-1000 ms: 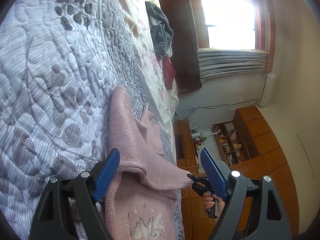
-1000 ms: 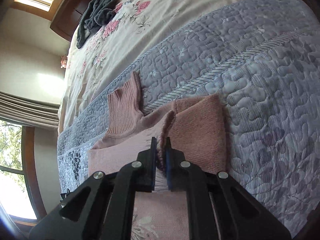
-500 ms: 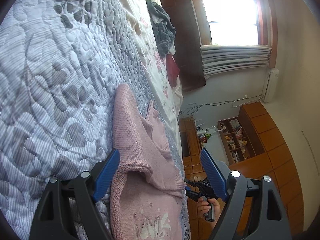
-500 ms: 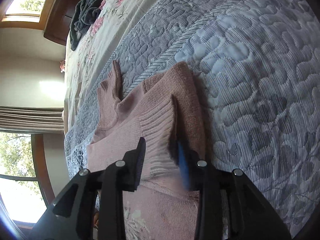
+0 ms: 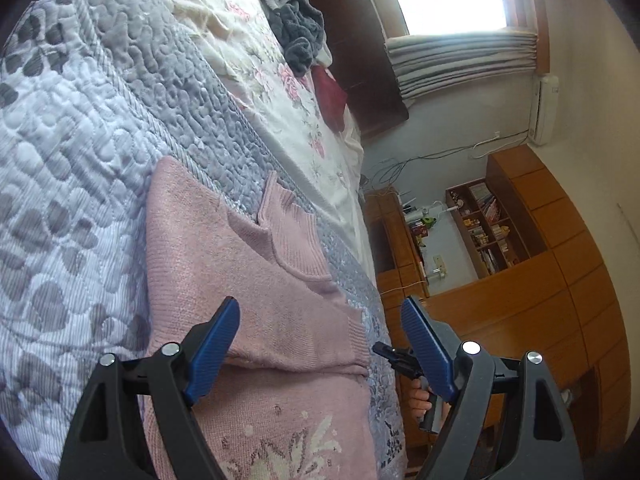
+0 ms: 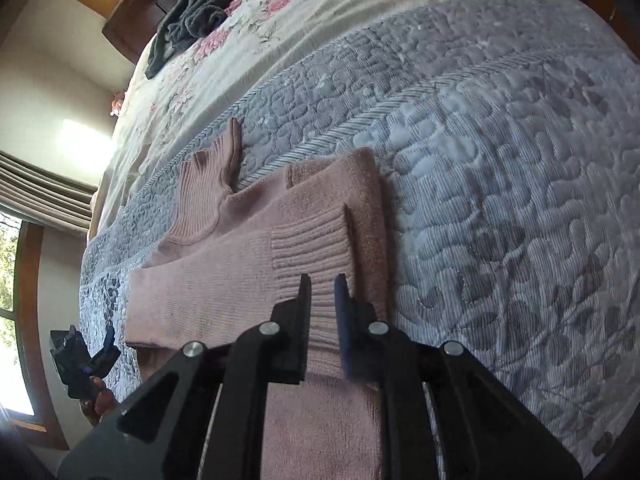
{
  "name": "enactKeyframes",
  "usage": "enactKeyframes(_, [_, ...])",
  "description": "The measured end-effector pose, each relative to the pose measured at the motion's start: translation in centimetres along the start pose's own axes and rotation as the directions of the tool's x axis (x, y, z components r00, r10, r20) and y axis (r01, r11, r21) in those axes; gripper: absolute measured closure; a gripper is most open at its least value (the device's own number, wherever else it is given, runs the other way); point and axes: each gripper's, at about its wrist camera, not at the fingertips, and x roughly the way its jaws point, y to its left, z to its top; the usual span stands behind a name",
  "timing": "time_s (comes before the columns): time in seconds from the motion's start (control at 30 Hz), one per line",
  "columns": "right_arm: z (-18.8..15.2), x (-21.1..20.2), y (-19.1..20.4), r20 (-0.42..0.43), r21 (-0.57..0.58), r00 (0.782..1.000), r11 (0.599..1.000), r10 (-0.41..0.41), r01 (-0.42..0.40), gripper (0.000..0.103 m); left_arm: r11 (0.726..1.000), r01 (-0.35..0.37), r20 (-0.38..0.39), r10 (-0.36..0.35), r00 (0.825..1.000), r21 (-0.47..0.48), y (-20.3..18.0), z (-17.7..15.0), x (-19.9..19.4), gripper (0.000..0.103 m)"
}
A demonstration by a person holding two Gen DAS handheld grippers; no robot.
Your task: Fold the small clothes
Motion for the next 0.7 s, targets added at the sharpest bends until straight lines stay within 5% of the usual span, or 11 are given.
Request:
enactKeyframes(0.07, [0.0, 0.8, 0.2, -0.017, -0.018, 1.0, 1.0, 0.004, -0.004, 0.086, 0.997, -0.079, -0.075, 0.079, 0.994, 0.004, 0.7, 0.6, 2.1, 0.02])
enactKeyframes(0.13, [0.0, 2.5, -0.7, -0.065, 0.006, 0.998, 1.0, 0.024, -0.024, 0.084, 0.978, -0.207, -0.155, 0.204, 0.967, -0.007, 2.4, 0.7, 3.9, 0.024])
enactKeyframes(0.2, [0.1, 3.9, -2.3, -0.102, 0.033, 0.994, 0.999, 0.028, -0.025, 0.092, 0.964, -0.267, -0.199, 0.261, 0.945, -0.003, 3.9, 0.1, 4.7, 0.032])
enactKeyframes(0.27, [0.5, 3.9, -2.9, -0.107, 0.047, 0.993, 0.998, 0.052, -0.047, 0.097, 0.963, -0.268, -0.205, 0.262, 0.943, -0.001, 3.8, 0.1, 4.4, 0.033])
enactKeyframes(0.33, [1.0, 2.6, -2.4, -0.064, 0.025, 0.993, 0.995, 0.1, -0.098, 0.081, 0.967, -0.253, -0.19, 0.251, 0.949, 0.015, 2.9, 0.4, 3.7, 0.032])
enactKeyframes(0.4, [1.5, 2.3, -2.2, -0.052, 0.009, 0.992, 0.994, 0.114, -0.113, 0.079, 0.969, -0.241, -0.18, 0.247, 0.952, 0.053, 2.0, 0.7, 3.4, 0.031])
enactKeyframes(0.57, [3.1, 4.8, -3.1, -0.132, -0.002, 0.991, 1.0, 0.01, -0.01, 0.088, 0.964, -0.259, -0.205, 0.267, 0.942, 0.068, 0.8, 3.2, 5.1, 0.031])
enactKeyframes(0.7, [5.8, 3.2, -1.1, -0.085, -0.014, 0.989, 0.992, 0.122, -0.124, 0.085, 0.972, -0.22, -0.207, 0.234, 0.95, 0.088, -1.5, 7.5, 7.8, 0.027])
